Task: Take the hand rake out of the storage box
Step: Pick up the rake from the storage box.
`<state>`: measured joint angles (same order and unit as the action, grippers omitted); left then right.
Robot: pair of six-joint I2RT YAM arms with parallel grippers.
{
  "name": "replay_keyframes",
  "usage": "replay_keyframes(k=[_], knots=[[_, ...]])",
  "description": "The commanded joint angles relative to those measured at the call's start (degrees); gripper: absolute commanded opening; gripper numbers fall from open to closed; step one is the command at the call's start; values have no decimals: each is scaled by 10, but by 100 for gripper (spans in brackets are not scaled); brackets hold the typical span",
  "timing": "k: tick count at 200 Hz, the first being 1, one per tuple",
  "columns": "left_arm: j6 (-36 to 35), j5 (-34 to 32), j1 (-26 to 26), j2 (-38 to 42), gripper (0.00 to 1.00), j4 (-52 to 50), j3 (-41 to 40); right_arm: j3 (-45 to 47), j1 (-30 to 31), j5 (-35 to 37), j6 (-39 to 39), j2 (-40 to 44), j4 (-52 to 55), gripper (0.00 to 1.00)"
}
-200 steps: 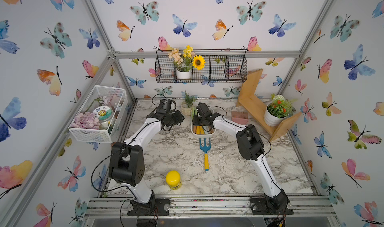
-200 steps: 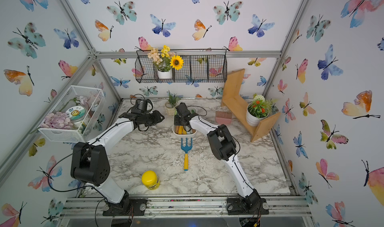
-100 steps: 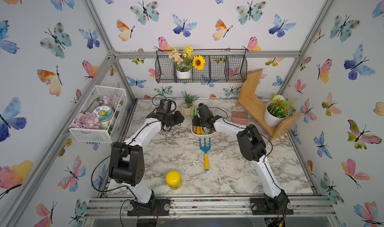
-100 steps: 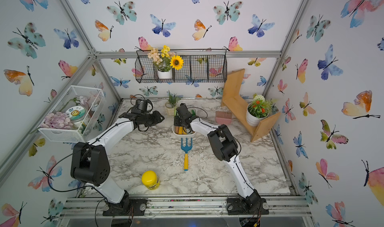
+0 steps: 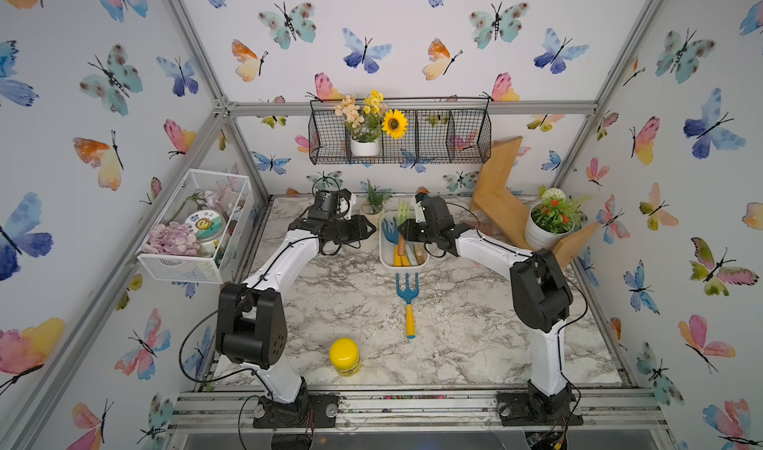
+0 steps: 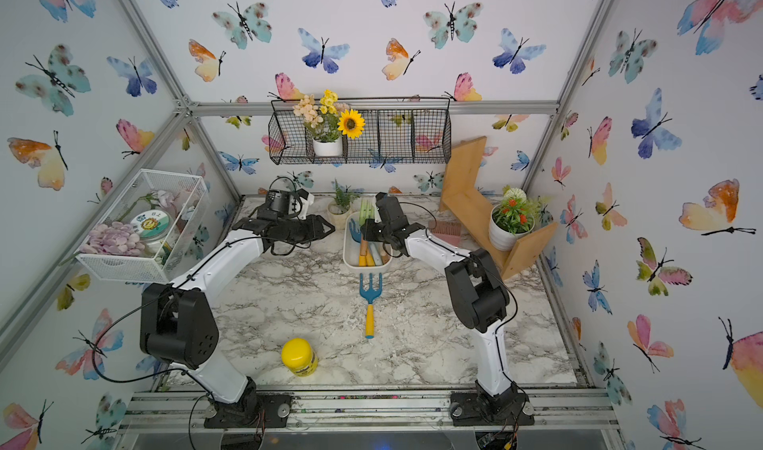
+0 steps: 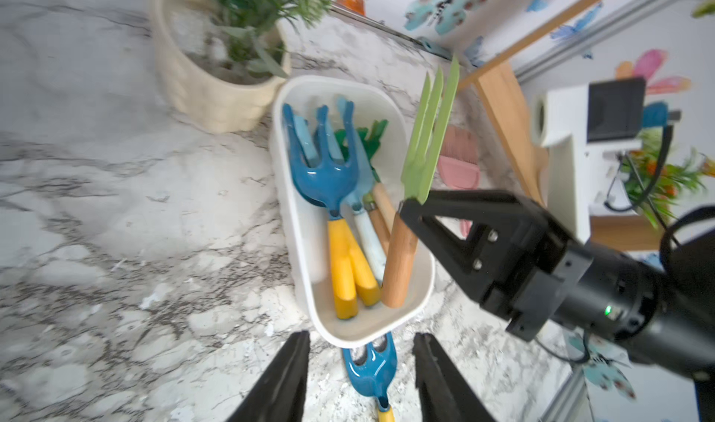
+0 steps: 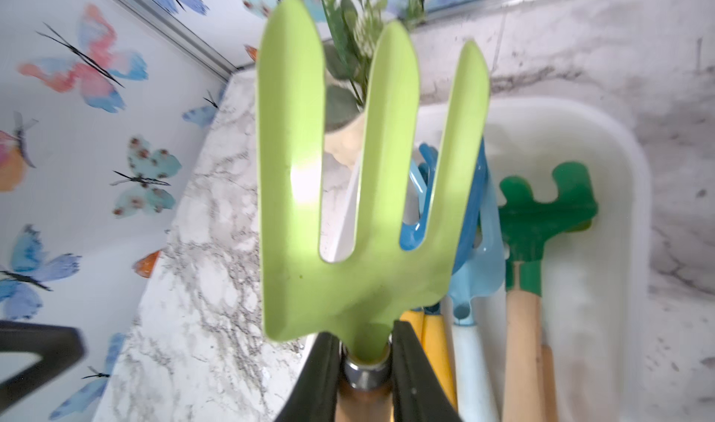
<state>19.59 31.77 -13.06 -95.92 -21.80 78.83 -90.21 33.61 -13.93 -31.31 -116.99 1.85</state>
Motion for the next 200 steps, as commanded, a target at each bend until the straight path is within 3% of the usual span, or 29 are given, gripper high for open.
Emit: replay_keyframes(k=[1, 30, 56, 162, 200], knots=[[-31, 148, 16, 3, 53, 39, -16, 36, -20, -126, 12, 39, -59, 11], [-13, 245, 18, 4, 59, 99, -40, 74, -41, -234, -8, 74, -128, 11], [-3, 275, 11, 8, 61, 133, -54, 59, -42, -279, -12, 76, -128, 11], [-21, 239, -36, -20, 64, 114, -36, 60, -43, -328, -95, 74, -221, 11], [1, 241, -37, -29, 61, 135, -36, 71, -43, -333, -137, 70, -273, 10]])
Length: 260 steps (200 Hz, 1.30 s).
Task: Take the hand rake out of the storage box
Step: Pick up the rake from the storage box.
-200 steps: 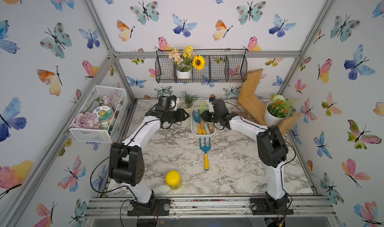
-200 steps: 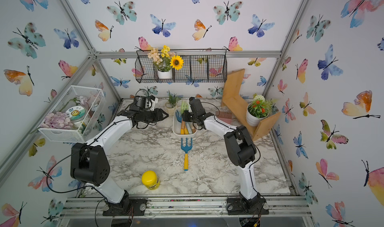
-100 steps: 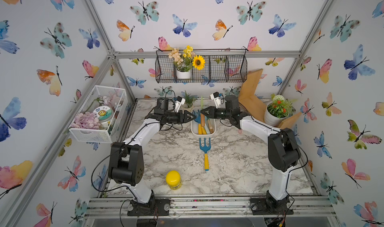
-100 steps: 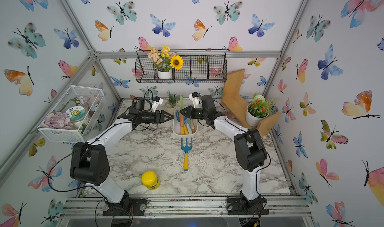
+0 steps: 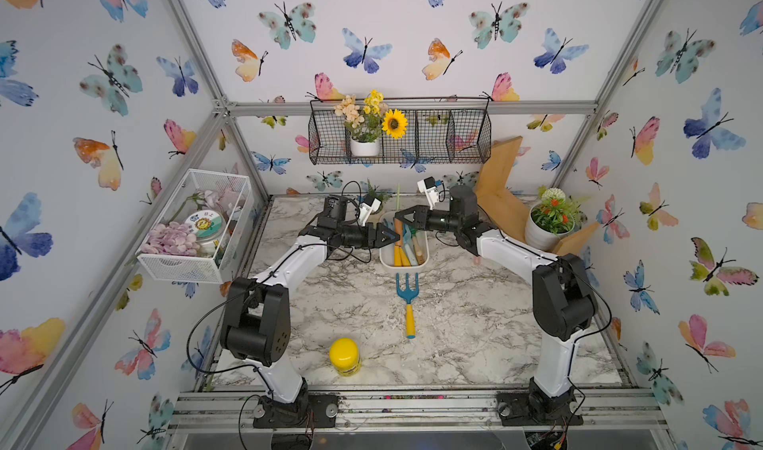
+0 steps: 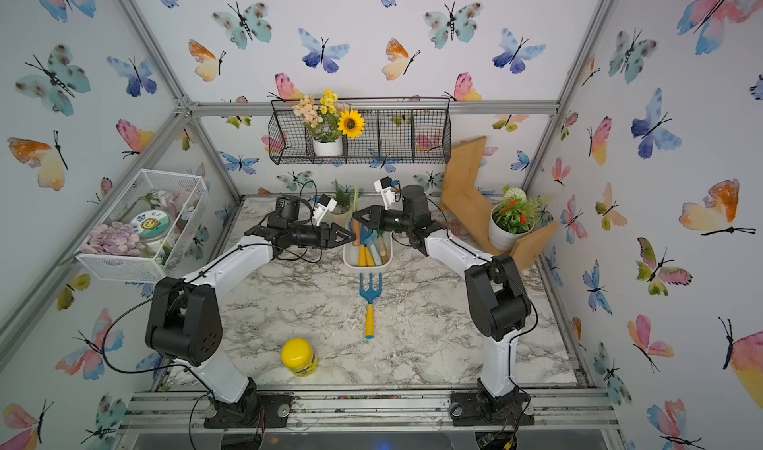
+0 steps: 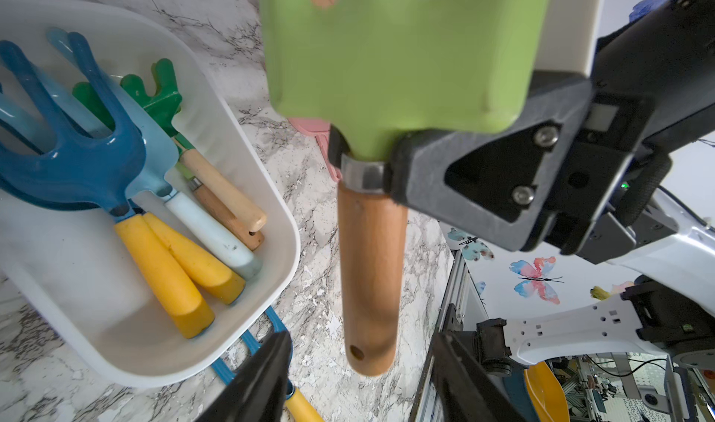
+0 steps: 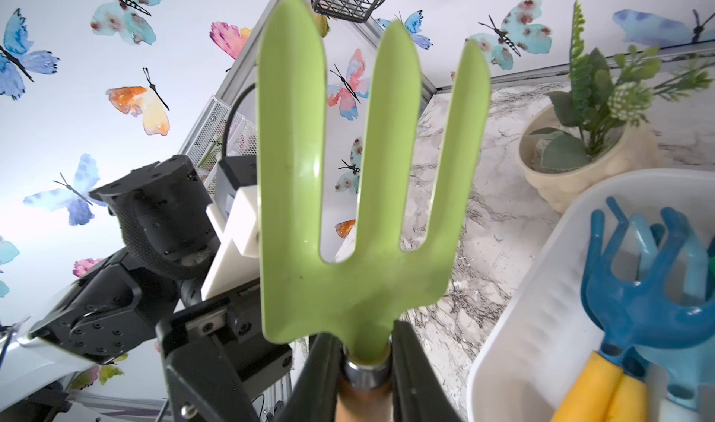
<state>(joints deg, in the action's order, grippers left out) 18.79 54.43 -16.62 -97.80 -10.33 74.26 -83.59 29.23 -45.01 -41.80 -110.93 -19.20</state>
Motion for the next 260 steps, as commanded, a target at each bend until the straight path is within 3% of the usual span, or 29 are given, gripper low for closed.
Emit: replay_keyframes(k=[1, 57, 130, 162, 180, 196, 216, 243, 260], knots=[[9, 15, -2, -10, 60, 21, 10, 5, 1, -23, -33, 9, -63, 10], [51, 43, -2, -5, 44, 71, 5, 9, 1, -19, -34, 5, -63, 10], [63, 61, -5, -9, 32, 87, 3, 8, 4, -19, -42, -8, -71, 9], [62, 55, -10, -7, 17, 84, 3, 6, 6, -18, -43, -15, -70, 9], [57, 39, -10, -5, 14, 73, 3, 4, 6, -12, -37, -16, -56, 16], [37, -5, -11, -1, 12, 34, 12, -7, 6, -5, -17, -18, -13, 32], [-13, -115, -18, 0, 12, -55, 41, -24, 6, 31, 39, -9, 73, 46], [-57, -298, -46, -5, 11, -141, 74, -38, 5, 89, 99, 7, 162, 52], [-55, -370, -59, -6, 10, -159, 77, -47, 5, 109, 117, 9, 192, 54]])
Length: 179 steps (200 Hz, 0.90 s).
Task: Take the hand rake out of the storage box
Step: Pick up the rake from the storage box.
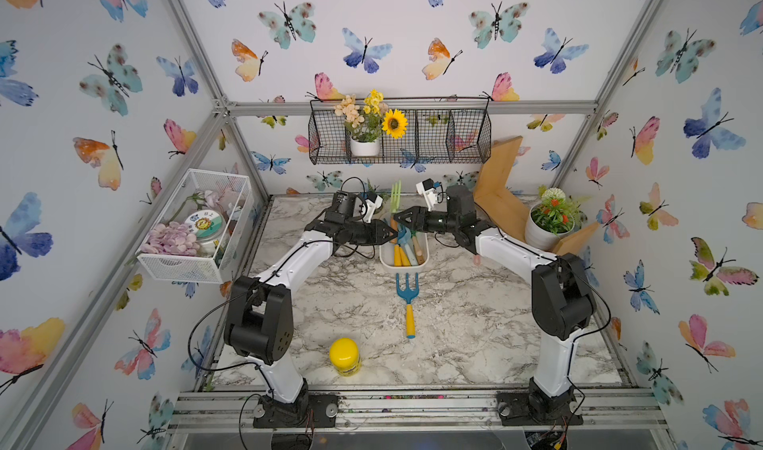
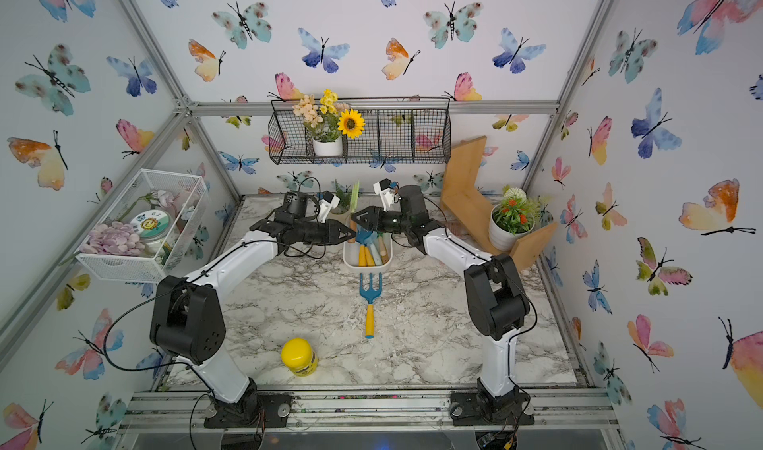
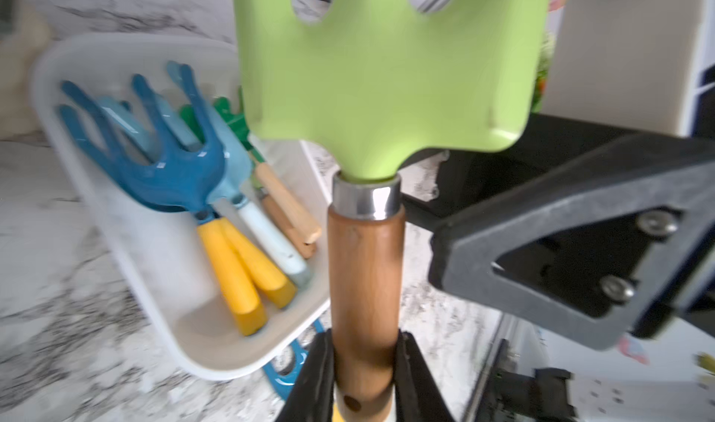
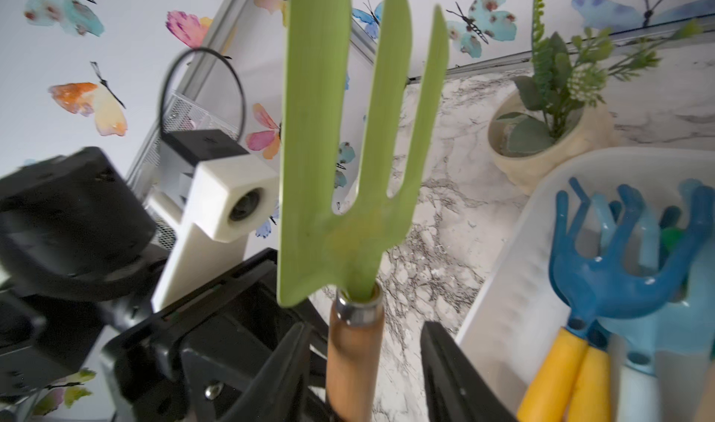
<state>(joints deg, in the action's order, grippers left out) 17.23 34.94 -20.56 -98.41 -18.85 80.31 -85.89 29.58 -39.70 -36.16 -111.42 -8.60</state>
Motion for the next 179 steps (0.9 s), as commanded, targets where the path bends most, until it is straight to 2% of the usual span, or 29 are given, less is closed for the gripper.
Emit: replay_keyframes(k=[1, 24, 42, 113, 179], knots=[[-39, -179, -21, 1, 10, -75, 16, -25, 1, 57, 61, 14, 87, 54], [-37, -250, -40, 1, 10, -94, 16, -23, 1, 74, 61, 17, 86, 55], [-36, -276, -49, 0, 10, -102, 13, -23, 2, 73, 53, 20, 66, 55], [-42, -296, -66, 2, 10, -107, 8, -76, 5, 64, 19, -28, 44, 53], [-47, -302, -75, 8, 10, -106, 5, -132, 15, 78, 10, -81, 80, 49]])
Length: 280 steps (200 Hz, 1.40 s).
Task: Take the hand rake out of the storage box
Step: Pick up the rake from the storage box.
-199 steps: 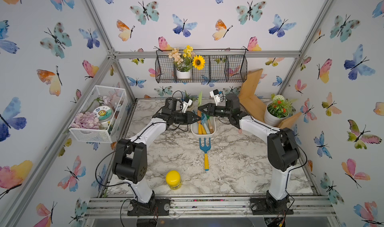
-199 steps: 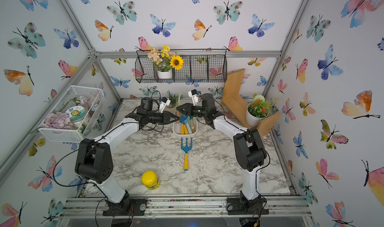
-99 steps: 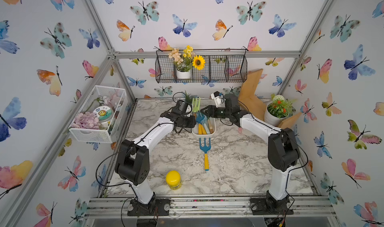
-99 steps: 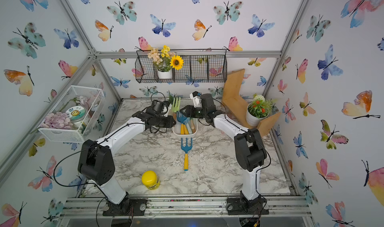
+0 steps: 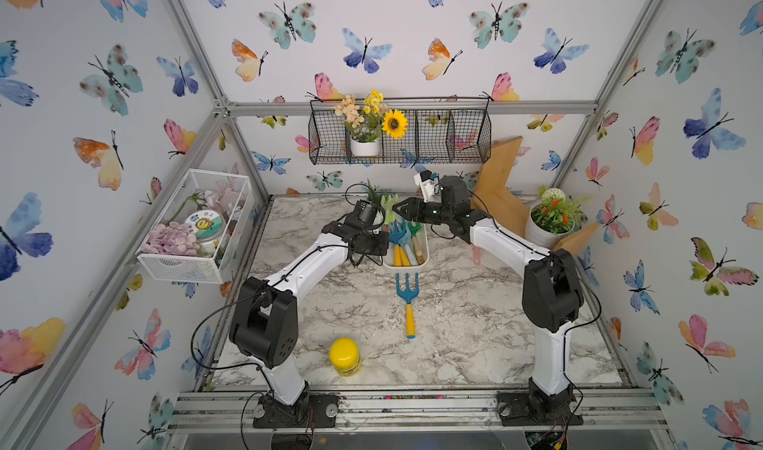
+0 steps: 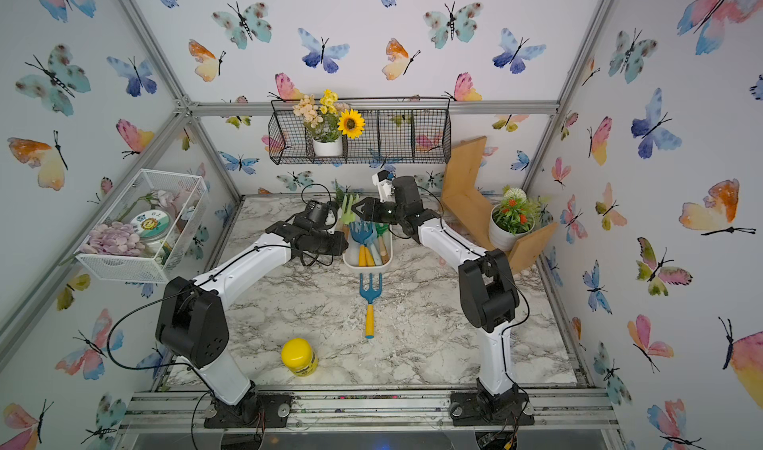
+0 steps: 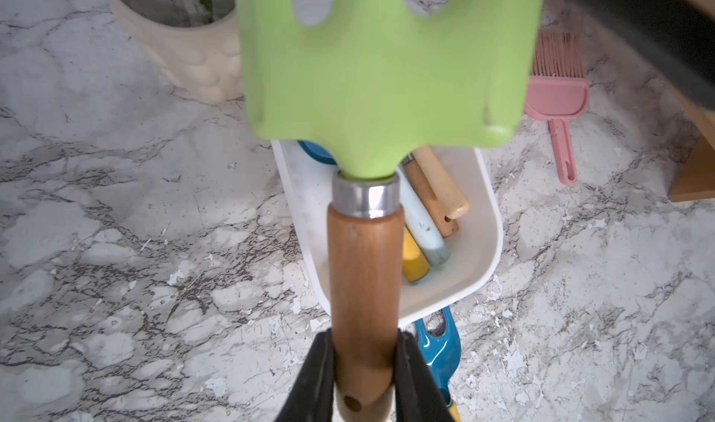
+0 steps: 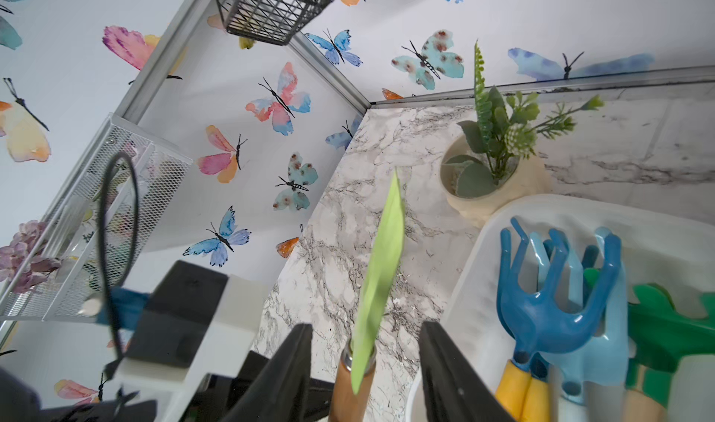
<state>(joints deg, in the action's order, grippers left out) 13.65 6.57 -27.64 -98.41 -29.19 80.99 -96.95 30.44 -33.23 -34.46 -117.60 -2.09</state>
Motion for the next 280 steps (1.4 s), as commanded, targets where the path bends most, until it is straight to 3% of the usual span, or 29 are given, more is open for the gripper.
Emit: replay_keyframes(k=[1, 84, 96, 114, 135, 165, 182, 199, 236, 280], knots=[[-12, -18, -4, 8, 10, -3, -2, -22, 7, 13, -7, -19, 14, 49], [-6, -43, -10, 13, 18, 10, -18, 0, 12, 27, -61, -15, 2, 14], [-3, -47, -11, 15, 23, 11, -20, 13, 12, 31, -68, -7, 0, 12], [4, -42, -8, 23, 42, 12, -20, 28, 12, 30, -68, 7, -6, 10], [16, 4, 16, 44, 51, 11, -26, 33, 9, 28, -35, 20, 18, 9], [63, 163, 100, 92, 55, 56, -81, 60, -9, 13, -15, 48, 38, 8], [51, 181, 113, 113, 57, 70, -101, 78, -14, 10, -18, 65, 40, 8], [30, 163, 100, 118, 59, 47, -94, 85, -14, 11, -27, 72, 48, 9], [10, -28, -7, 111, 63, 3, -67, 93, -13, 48, -94, 79, 42, 8], [7, -116, -60, 81, 65, 10, -54, 84, 0, 101, -162, 83, 51, 8]])
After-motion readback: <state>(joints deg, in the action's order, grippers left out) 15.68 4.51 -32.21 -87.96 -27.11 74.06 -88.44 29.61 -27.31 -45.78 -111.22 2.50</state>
